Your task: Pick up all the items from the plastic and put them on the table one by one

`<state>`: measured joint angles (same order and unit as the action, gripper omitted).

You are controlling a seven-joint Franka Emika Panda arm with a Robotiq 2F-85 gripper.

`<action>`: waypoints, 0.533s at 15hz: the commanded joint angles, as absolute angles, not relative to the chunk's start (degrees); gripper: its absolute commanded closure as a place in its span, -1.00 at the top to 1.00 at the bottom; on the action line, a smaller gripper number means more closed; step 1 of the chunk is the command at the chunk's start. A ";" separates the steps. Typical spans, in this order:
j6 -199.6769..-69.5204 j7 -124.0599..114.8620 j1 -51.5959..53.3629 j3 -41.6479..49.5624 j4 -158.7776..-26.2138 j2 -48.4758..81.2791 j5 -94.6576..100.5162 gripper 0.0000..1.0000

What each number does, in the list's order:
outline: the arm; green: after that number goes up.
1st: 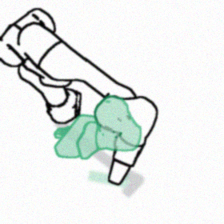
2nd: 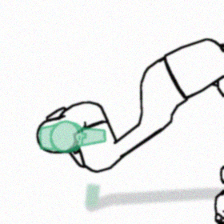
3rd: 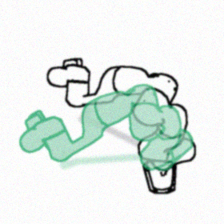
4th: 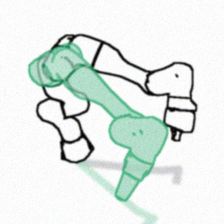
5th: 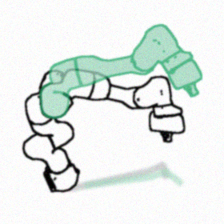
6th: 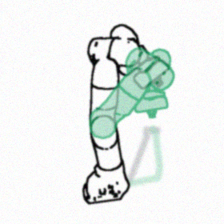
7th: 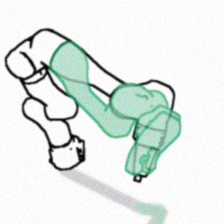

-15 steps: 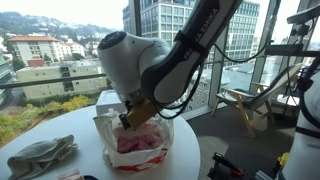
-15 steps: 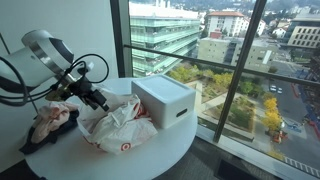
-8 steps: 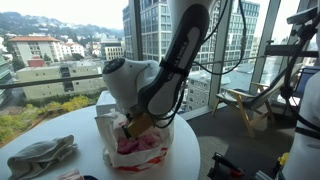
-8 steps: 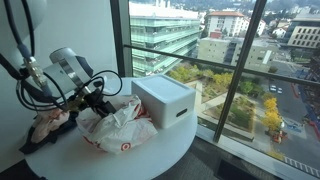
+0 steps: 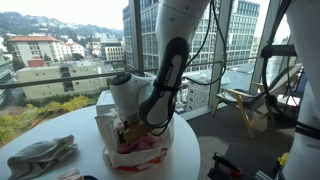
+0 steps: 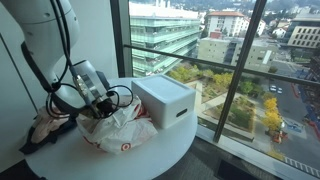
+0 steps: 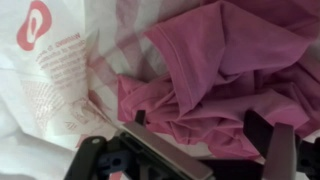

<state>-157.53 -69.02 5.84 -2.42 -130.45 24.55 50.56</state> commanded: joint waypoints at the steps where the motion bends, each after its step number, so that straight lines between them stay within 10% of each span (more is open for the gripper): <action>1: -162.64 -72.01 6.15 -0.63 -125.90 30.05 52.83 1.00; 5: -165.90 -72.18 6.44 1.27 -123.82 34.08 53.62 1.00; 6: -166.82 -71.53 6.34 1.26 -123.69 34.67 53.55 0.50; 8: -168.03 -71.35 6.65 1.26 -123.61 34.90 53.74 0.31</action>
